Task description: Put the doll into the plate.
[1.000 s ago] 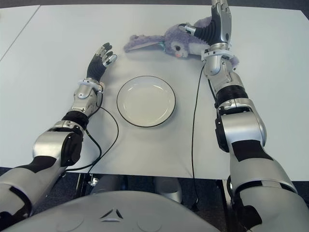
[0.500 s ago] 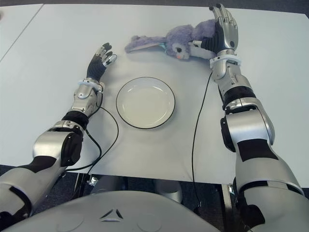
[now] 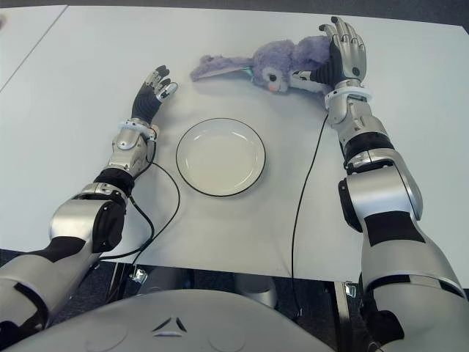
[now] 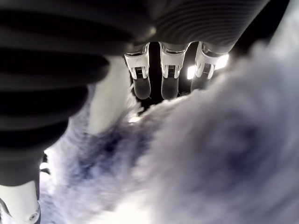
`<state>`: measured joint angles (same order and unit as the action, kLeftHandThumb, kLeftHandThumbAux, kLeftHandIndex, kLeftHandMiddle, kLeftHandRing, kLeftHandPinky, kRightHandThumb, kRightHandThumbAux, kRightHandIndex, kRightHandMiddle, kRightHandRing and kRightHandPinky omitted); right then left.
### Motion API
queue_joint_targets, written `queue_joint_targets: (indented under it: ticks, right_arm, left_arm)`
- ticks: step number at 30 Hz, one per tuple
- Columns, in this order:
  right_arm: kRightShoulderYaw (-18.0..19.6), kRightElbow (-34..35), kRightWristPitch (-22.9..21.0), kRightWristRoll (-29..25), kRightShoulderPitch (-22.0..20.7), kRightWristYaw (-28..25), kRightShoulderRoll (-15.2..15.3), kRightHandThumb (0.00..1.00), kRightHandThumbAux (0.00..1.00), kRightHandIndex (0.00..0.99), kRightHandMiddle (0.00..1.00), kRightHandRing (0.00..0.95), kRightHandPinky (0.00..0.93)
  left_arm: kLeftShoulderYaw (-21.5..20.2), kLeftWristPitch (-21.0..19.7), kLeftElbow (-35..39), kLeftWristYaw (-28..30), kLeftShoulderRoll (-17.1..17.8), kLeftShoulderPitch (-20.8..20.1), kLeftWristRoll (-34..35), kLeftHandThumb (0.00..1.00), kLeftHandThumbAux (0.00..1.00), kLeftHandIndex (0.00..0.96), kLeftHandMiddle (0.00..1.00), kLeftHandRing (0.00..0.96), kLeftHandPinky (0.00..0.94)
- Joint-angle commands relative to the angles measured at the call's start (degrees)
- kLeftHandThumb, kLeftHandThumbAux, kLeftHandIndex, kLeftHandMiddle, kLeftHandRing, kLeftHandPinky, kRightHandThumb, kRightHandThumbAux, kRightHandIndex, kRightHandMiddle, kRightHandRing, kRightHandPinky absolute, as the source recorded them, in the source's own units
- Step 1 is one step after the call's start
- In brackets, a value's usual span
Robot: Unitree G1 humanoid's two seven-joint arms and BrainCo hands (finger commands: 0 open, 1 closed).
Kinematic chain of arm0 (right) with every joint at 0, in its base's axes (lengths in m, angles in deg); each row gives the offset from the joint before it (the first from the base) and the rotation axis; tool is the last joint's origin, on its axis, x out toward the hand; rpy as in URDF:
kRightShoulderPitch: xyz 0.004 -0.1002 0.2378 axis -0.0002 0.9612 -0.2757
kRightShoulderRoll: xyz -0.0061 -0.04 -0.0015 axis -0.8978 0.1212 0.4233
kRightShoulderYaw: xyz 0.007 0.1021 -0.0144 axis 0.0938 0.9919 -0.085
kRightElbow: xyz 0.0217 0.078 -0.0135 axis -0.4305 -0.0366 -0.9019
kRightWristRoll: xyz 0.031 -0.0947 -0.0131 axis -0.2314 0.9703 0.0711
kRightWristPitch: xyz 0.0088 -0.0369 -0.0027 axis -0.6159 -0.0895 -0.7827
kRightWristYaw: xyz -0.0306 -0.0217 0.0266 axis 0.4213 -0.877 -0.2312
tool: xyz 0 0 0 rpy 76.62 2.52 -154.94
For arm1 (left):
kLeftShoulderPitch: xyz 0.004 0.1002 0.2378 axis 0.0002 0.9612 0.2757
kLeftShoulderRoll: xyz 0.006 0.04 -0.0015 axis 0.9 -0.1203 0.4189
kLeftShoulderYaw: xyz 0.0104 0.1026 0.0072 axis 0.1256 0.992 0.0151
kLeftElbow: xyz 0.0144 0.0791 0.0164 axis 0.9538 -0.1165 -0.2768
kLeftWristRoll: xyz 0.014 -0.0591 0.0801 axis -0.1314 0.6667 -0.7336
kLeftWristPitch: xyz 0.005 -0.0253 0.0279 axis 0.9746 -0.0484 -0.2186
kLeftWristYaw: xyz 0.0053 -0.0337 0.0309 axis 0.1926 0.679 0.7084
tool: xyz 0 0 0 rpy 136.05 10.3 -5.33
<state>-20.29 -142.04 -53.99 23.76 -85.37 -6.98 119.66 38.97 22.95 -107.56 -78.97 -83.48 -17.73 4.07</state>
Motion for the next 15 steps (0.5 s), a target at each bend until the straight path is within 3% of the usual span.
queue_joint_targets:
  ticks: [1,15]
  right_arm:
    - [-1.7,-1.7,-1.9,1.5,0.9,-2.6,1.2,0.02,0.689,0.161,0.067,0.056,0.074]
    - [-3.4,-2.5,-2.1,1.9,3.4,-4.1,3.4,0.073,0.711,0.178,0.063,0.056,0.094]
  left_arm:
    - [0.7,-9.2,-9.6,-1.5,-2.7,14.6,-1.5,0.0,0.513,0.0,0.047,0.024,0.005]
    - [0.9,-9.5,-9.6,-1.8,-2.5,14.5,-1.8,0.0,0.496,0.0,0.042,0.022,0.009]
